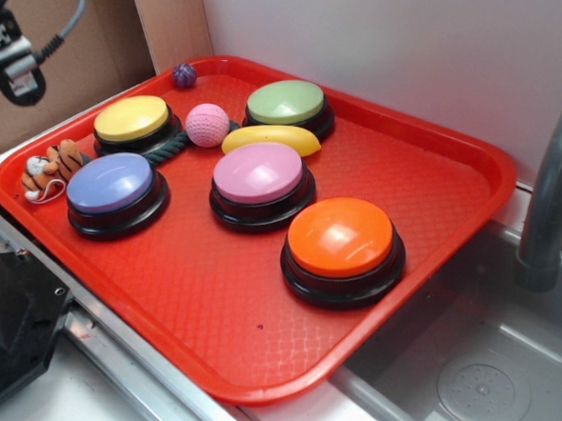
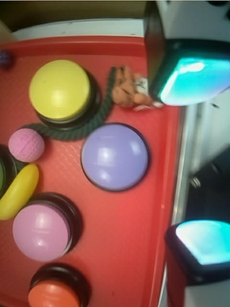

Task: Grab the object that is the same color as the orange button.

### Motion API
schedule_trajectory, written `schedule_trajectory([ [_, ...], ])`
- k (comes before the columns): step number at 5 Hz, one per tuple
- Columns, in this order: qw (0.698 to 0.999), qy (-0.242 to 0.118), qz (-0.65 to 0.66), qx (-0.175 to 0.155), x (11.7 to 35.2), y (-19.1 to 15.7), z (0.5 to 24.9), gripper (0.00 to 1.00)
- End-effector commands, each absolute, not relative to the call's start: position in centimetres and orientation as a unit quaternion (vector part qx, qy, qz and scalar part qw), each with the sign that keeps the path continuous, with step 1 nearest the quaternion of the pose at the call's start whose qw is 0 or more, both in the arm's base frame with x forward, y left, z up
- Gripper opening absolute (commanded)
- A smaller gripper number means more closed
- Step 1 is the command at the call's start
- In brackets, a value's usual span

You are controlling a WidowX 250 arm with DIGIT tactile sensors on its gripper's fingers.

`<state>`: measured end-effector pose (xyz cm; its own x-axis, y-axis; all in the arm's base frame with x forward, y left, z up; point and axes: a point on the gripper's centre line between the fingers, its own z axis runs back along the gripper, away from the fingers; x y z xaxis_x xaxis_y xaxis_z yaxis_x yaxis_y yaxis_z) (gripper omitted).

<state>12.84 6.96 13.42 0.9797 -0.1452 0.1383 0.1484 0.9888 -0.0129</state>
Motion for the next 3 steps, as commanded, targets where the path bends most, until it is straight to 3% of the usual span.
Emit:
schedule_trajectory([
  [1,0.99,-0.092,-0.105,-0.009,12.6,10.0,9.7,1.0],
  [3,0.993,-0.077,-0.087,0.008,12.3,12.9,7.6,1.0],
])
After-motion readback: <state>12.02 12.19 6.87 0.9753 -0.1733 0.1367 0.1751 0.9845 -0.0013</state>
